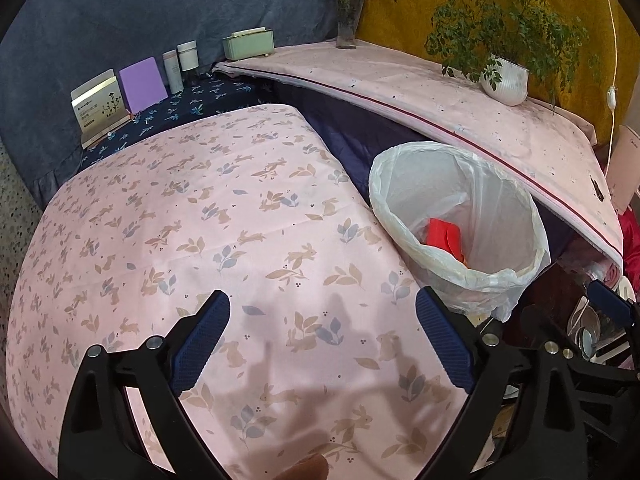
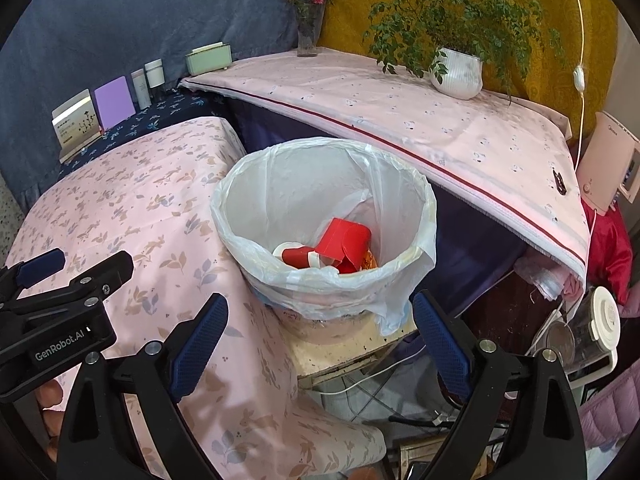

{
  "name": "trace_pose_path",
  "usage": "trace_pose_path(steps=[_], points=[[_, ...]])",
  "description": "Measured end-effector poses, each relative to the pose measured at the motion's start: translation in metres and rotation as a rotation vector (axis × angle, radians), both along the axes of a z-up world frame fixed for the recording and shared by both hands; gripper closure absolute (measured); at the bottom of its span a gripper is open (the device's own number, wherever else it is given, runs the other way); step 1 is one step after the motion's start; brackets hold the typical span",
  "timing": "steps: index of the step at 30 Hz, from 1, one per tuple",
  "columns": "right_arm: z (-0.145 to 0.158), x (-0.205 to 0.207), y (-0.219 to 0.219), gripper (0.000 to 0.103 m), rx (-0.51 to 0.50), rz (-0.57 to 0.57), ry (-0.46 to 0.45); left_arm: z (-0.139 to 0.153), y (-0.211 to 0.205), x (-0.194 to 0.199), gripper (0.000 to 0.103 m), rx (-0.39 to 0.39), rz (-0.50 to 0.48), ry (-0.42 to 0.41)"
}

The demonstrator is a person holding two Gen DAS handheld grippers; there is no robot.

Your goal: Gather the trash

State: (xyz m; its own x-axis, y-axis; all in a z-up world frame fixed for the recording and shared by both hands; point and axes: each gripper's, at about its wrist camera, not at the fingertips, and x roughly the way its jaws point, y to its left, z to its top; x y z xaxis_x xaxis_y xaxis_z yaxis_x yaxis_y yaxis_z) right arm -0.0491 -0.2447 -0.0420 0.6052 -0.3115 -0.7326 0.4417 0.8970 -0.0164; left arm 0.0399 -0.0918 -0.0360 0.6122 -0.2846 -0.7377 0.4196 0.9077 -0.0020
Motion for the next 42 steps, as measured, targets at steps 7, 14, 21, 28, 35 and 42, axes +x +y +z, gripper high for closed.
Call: trace_pose_path(steps=[7, 14, 21, 28, 35, 42], points=[[-0.007, -0.005, -0.003, 0.013, 0.006, -0.011, 0.007, -0.006, -0.003, -0.005, 0.013, 0.007, -0.008, -0.002], [-0.008, -0.007, -0.007, 0.013, 0.006, -0.018, 0.01, -0.008, -0.007, -0.007, 0.013, 0.009, -0.015, -0.005], [-0.011, -0.004, -0.011, 0.013, 0.013, -0.018, 0.028, -0.008, -0.01, -0.004, 0.012, 0.019, -0.01, 0.001], [0.0, -0.001, -0.012, 0.013, 0.014, -0.01, 0.02, -0.001, -0.012, 0.002, 0.011, 0.019, 0.001, 0.007], [0.012, 0.0, -0.015, 0.013, -0.001, -0.02, 0.019, 0.01, -0.016, 0.002, 0.009, 0.027, 0.008, -0.012], [0.015, -0.002, -0.016, 0.013, -0.001, -0.017, 0.016, 0.014, -0.017, 0.001, 0.009, 0.029, 0.012, -0.01]])
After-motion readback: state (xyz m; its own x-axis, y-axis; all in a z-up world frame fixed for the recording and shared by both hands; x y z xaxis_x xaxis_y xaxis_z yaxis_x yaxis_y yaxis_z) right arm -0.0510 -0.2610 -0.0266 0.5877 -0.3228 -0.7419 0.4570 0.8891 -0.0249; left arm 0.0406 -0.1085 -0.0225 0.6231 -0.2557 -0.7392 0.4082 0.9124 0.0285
